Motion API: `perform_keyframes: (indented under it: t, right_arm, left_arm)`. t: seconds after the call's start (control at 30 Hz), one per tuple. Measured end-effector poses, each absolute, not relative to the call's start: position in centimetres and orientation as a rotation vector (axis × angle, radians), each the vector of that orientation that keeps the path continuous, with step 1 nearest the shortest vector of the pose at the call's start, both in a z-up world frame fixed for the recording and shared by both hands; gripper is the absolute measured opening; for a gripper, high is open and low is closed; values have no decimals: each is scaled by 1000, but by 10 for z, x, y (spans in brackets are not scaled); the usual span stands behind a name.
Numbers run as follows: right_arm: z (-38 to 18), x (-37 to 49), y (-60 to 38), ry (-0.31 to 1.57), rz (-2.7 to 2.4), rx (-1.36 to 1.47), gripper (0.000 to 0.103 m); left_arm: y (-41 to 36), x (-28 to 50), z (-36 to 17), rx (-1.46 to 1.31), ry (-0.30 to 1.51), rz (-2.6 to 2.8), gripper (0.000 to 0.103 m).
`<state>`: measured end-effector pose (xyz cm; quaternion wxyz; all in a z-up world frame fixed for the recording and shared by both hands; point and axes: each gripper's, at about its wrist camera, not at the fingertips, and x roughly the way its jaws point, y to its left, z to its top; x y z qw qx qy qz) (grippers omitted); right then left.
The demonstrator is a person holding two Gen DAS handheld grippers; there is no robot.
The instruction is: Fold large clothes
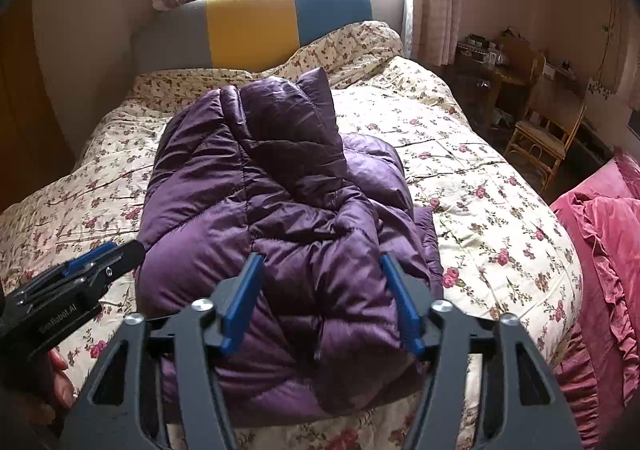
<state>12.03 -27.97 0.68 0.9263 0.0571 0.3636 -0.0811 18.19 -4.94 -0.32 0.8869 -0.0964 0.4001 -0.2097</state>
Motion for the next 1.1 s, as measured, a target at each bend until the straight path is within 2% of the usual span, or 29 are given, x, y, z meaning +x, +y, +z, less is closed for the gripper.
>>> perform_keyframes:
  t: [0.03, 0.1, 0.17, 0.43, 0.67, 0.83, 1.1]
  right_arm:
    - [4, 124, -281, 753, -171, 115, 43]
    - [-3, 132, -287, 781, -180, 126, 24]
    - [-10, 136, -294, 804, -187, 128, 18]
    - [-47, 146, -307, 894, -213, 119, 16]
    - [-80, 141, -326, 878, -220, 171, 13]
    - [-72, 143, -330, 886, -221, 197, 14]
    - [-49, 142, -321, 870, -265, 153, 21]
  left_arm:
    - [-52, 186, -2, -194, 828, -433, 48]
    - [-55, 195, -1, -186, 827, -432, 48]
    - [-58, 202, -2, -175, 826, -430, 48]
    - [-83, 231, -8, -145, 839, -455, 48]
    - [-118, 239, -25, -100, 853, -501, 48]
    - [-126, 247, -34, -96, 865, -498, 49]
    - [-125, 247, -32, -92, 858, -492, 49]
